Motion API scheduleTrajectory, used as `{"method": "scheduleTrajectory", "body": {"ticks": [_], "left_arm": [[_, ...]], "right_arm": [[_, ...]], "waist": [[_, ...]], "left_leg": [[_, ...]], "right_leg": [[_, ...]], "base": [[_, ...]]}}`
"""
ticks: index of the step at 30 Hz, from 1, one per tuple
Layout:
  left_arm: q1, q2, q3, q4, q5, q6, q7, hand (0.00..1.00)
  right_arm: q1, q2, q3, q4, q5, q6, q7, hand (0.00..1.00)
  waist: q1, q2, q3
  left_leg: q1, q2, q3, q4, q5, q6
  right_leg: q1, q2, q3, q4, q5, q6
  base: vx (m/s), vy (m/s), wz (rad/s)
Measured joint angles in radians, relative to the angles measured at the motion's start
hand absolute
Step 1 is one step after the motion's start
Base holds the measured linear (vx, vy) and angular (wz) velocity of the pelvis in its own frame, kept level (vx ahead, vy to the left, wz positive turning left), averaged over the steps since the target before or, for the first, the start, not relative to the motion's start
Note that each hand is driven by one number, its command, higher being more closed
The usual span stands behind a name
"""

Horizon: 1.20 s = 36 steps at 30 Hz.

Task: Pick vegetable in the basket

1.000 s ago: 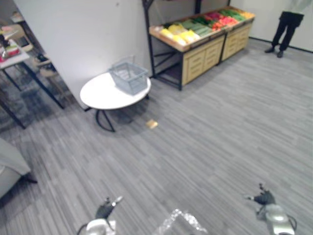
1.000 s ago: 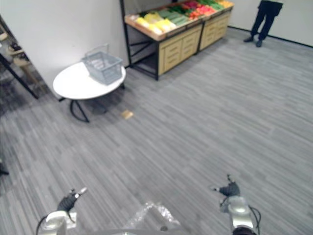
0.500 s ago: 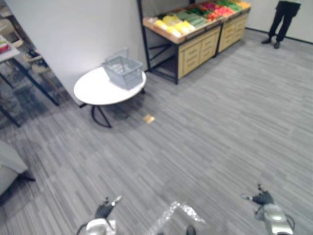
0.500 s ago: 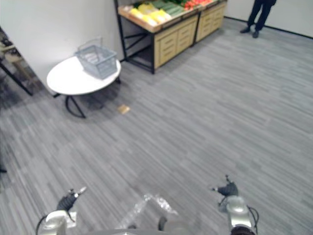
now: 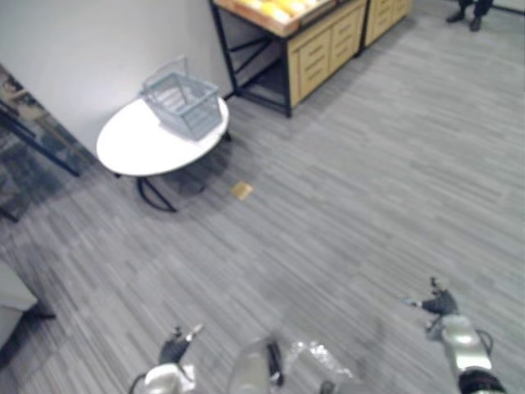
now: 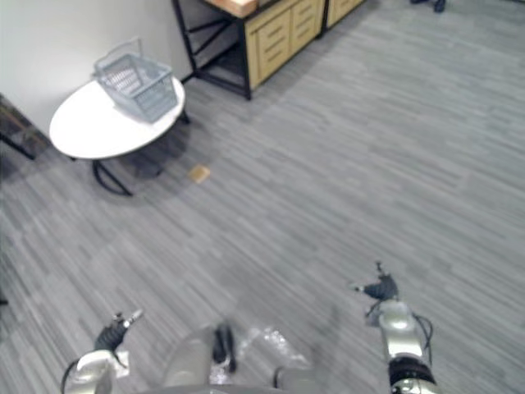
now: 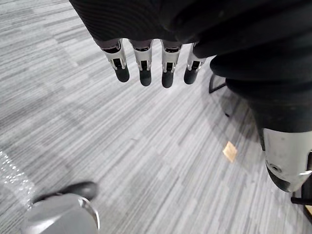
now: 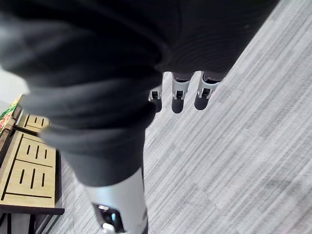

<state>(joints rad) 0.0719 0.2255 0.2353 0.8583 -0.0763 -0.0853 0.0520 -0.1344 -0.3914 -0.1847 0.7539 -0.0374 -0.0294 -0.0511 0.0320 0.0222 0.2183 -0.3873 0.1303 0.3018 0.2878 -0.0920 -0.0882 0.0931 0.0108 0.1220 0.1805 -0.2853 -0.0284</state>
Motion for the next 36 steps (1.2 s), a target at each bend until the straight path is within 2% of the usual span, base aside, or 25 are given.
{"method": "scheduleTrajectory", "body": {"ticks": [3, 4, 5, 6, 7, 8, 9, 10, 12, 13, 15, 16, 17, 18, 19, 20, 21, 22, 24, 26, 28, 29, 30, 33, 36], "left_arm": [[0.003, -0.011, -0.005, 0.004, -0.001, -0.001, 0.013, 0.00], [0.003, -0.015, -0.005, 0.013, -0.002, -0.001, 0.013, 0.00], [0.000, -0.018, -0.005, 0.008, -0.002, -0.004, 0.013, 0.00], [0.000, -0.023, -0.007, 0.004, -0.002, -0.006, 0.014, 0.00], [0.001, -0.027, -0.022, 0.002, -0.003, -0.006, 0.015, 0.00], [0.010, -0.026, -0.033, 0.000, -0.011, -0.005, 0.016, 0.00], [0.014, -0.025, -0.035, -0.003, -0.021, -0.005, 0.017, 0.00], [0.013, -0.023, -0.039, -0.007, -0.031, -0.005, 0.024, 0.00], [0.011, -0.023, -0.057, -0.022, -0.037, -0.006, 0.031, 0.00], [0.010, -0.020, -0.070, -0.036, -0.038, -0.015, 0.031, 0.00], [0.007, -0.006, -0.073, -0.046, -0.038, -0.025, 0.031, 0.00], [0.007, -0.003, -0.073, -0.047, -0.038, -0.025, 0.031, 0.00], [0.003, 0.000, -0.073, -0.047, -0.038, -0.025, 0.031, 0.00], [-0.006, 0.003, -0.073, -0.045, -0.038, -0.026, 0.031, 0.00], [-0.011, 0.007, -0.073, -0.037, -0.037, -0.028, 0.029, 0.00], [-0.007, 0.012, -0.070, -0.034, -0.035, -0.028, 0.026, 0.00], [-0.002, 0.014, -0.069, -0.033, -0.034, -0.028, 0.025, 0.00], [0.002, 0.007, -0.074, -0.021, -0.029, -0.028, 0.021, 0.00], [0.008, -0.011, -0.082, -0.011, -0.016, -0.028, 0.003, 0.00], [0.011, -0.022, -0.078, 0.013, -0.003, -0.033, -0.003, 0.00], [0.012, -0.041, -0.081, 0.012, 0.009, -0.033, -0.007, 0.00], [0.011, -0.049, -0.085, 0.012, 0.011, -0.031, -0.013, 0.00], [0.011, -0.049, -0.090, 0.012, 0.012, -0.029, -0.014, 0.00], [0.014, -0.049, -0.092, 0.010, 0.021, -0.020, -0.015, 0.00], [0.034, -0.048, -0.089, 0.009, 0.023, -0.018, -0.014, 0.00]], "right_arm": [[-0.081, -0.048, 0.010, -0.003, 0.001, -0.020, -0.024, 0.00], [-0.082, -0.051, 0.026, -0.025, 0.001, -0.026, -0.028, 0.00], [-0.084, -0.048, 0.043, -0.050, -0.001, -0.032, -0.028, 0.00], [-0.088, -0.049, 0.043, -0.061, -0.003, -0.036, -0.028, 0.00], [-0.095, -0.050, 0.044, -0.075, -0.004, -0.040, -0.035, 0.00], [-0.112, -0.050, 0.062, -0.075, -0.007, -0.040, -0.041, 0.00], [-0.123, -0.050, 0.081, -0.075, -0.012, -0.041, -0.045, 0.00], [-0.158, -0.053, 0.128, -0.079, -0.044, -0.045, -0.053, 0.00], [-0.201, -0.059, 0.192, -0.106, -0.069, -0.049, -0.054, 0.00], [-0.207, -0.062, 0.209, -0.138, -0.075, -0.060, -0.054, 0.00], [-0.212, -0.068, 0.213, -0.193, -0.080, -0.070, -0.054, 0.00], [-0.215, -0.074, 0.213, -0.200, -0.081, -0.070, -0.054, 0.00], [-0.216, -0.093, 0.206, -0.211, -0.081, -0.070, -0.053, 0.00], [-0.215, -0.110, 0.185, -0.216, -0.081, -0.069, -0.052, 0.00], [-0.215, -0.115, 0.176, -0.221, -0.081, -0.067, -0.053, 0.00], [-0.212, -0.124, 0.158, -0.233, -0.082, -0.066, -0.051, 0.00], [-0.210, -0.125, 0.151, -0.236, -0.082, -0.066, -0.051, 0.00], [-0.209, -0.134, 0.150, -0.240, -0.082, -0.064, -0.051, 0.00], [-0.192, -0.153, 0.152, -0.281, -0.093, -0.062, -0.047, 0.00], [-0.195, -0.153, 0.156, -0.362, -0.122, -0.065, -0.034, 0.00], [-0.211, -0.146, 0.186, -0.370, -0.122, -0.064, -0.032, 0.00], [-0.214, -0.133, 0.204, -0.381, -0.122, -0.064, -0.033, 0.00], [-0.216, -0.127, 0.211, -0.389, -0.122, -0.064, -0.033, 0.00], [-0.248, -0.125, 0.229, -0.400, -0.122, -0.066, -0.036, 0.00], [-0.281, -0.135, 0.240, -0.389, -0.143, -0.063, -0.054, 0.00]], "waist": [[0.019, 0.022, 0.003], [0.041, -0.001, -0.001], [0.052, -0.054, -0.004], [0.051, -0.072, -0.001], [0.048, -0.100, 0.011], [0.049, -0.110, 0.019], [0.048, -0.105, 0.022], [0.050, -0.094, 0.030], [0.046, -0.063, 0.041], [0.037, -0.046, 0.044], [0.012, -0.040, 0.049], [0.001, -0.038, 0.050], [-0.010, -0.035, 0.051], [-0.018, -0.030, 0.051], [-0.023, -0.032, 0.050], [-0.032, -0.046, 0.049], [-0.031, -0.053, 0.047], [-0.031, -0.040, 0.049], [-0.028, 0.007, 0.046], [-0.029, 0.042, 0.051], [-0.013, 0.052, 0.069], [-0.001, 0.049, 0.088], [0.003, 0.043, 0.094], [0.008, 0.035, 0.099], [0.008, 0.052, 0.100]], "left_leg": [[-0.028, 0.005, 0.019, -0.160, 0.115, 0.044], [-0.004, -0.019, 0.026, -0.131, 0.205, 0.099], [-0.001, -0.061, 0.049, -0.083, 0.159, 0.145], [0.001, -0.078, 0.052, -0.049, 0.130, 0.158], [0.022, -0.105, 0.058, 0.031, 0.054, 0.178], [0.075, -0.121, 0.051, 0.078, -0.014, 0.185], [0.107, -0.123, 0.040, 0.083, -0.042, 0.185], [0.180, -0.125, 0.017, 0.071, -0.083, 0.183], [0.296, -0.126, -0.016, -0.002, -0.105, 0.178], [0.362, -0.127, -0.052, -0.062, -0.107, 0.179], [0.442, -0.136, -0.134, -0.123, -0.108, 0.169], [0.457, -0.135, -0.159, -0.131, -0.113, 0.162], [0.478, -0.132, -0.214, -0.142, -0.124, 0.154], [0.489, -0.121, -0.265, -0.148, -0.145, 0.125], [0.494, -0.119, -0.292, -0.148, -0.154, 0.113], [0.519, -0.115, -0.336, -0.147, -0.181, 0.069], [0.534, -0.114, -0.349, -0.146, -0.196, 0.047], [0.555, -0.099, -0.375, -0.133, -0.222, 0.036], [0.537, -0.048, -0.400, -0.041, -0.223, 0.033], [0.413, 0.002, -0.394, 0.267, -0.172, -0.009], [0.297, 0.045, -0.350, 0.583, -0.115, -0.023], [0.235, 0.077, -0.273, 0.725, -0.123, -0.006], [0.211, 0.084, -0.234, 0.758, -0.125, 0.001], [0.095, 0.089, -0.059, 0.647, -0.136, 0.029], [0.078, 0.042, 0.071, 0.211, -0.079, 0.046]], "right_leg": [[0.080, -0.014, 0.028, -0.034, -0.042, 0.079], [0.083, -0.053, 0.040, 0.029, -0.077, 0.111], [0.035, -0.105, 0.040, 0.157, -0.095, 0.137], [0.014, -0.122, 0.038, 0.227, -0.088, 0.148], [-0.007, -0.143, 0.037, 0.375, -0.044, 0.223], [-0.044, -0.144, 0.043, 0.556, 0.078, 0.295], [-0.072, -0.136, 0.045, 0.652, 0.165, 0.325], [-0.150, -0.120, 0.033, 0.853, 0.178, 0.315], [-0.259, -0.118, -0.048, 0.978, 0.106, 0.184], [-0.324, -0.118, -0.103, 0.955, 0.070, 0.127], [-0.417, -0.117, -0.128, 0.806, 0.048, 0.091], [-0.435, -0.114, -0.122, 0.732, 0.047, 0.089], [-0.460, -0.104, -0.090, 0.532, 0.055, 0.098], [-0.479, -0.096, -0.035, 0.314, 0.090, 0.114], [-0.483, -0.098, -0.001, 0.209, 0.117, 0.117], [-0.470, -0.117, 0.066, -0.013, 0.194, 0.131], [-0.465, -0.125, 0.084, -0.044, 0.226, 0.145], [-0.451, -0.118, 0.081, -0.006, 0.334, 0.187], [-0.457, -0.081, 0.032, 0.126, 0.290, 0.161], [-0.431, -0.071, -0.057, 0.255, 0.181, 0.104], [-0.346, -0.073, -0.100, 0.264, 0.130, 0.072], [-0.264, -0.079, -0.124, 0.234, 0.108, 0.056], [-0.230, -0.087, -0.133, 0.220, 0.096, 0.049], [-0.133, -0.123, -0.174, 0.150, 0.057, 0.053], [-0.070, -0.155, -0.195, 0.088, 0.032, 0.094]], "base": [[0.68, 0.321, -0.54], [0.66, 0.321, -0.47], [0.66, 0.316, -0.35], [0.67, 0.295, 0.01], [0.69, 0.265, 0.21], [0.67, 0.249, 0.25], [0.60, 0.216, 0.19], [0.53, 0.180, 0.13], [0.53, 0.141, 0.32], [0.45, 0.062, 0.72], [0.49, -0.024, 1.08], [0.52, -0.123, 1.27], [0.50, -0.185, 1.32], [0.50, -0.210, 1.33], [0.62, -0.340, 1.52], [0.54, -0.330, 1.21], [0.56, -0.366, 1.27], [0.58, -0.418, 1.07], [0.61, -0.443, 0.98], [0.46, -0.341, 0.85], [0.39, -0.250, 0.61], [0.36, -0.193, 0.45], [0.32, -0.157, 0.42], [0.31, -0.046, 0.45], [0.34, 0.156, 0.18]]}}
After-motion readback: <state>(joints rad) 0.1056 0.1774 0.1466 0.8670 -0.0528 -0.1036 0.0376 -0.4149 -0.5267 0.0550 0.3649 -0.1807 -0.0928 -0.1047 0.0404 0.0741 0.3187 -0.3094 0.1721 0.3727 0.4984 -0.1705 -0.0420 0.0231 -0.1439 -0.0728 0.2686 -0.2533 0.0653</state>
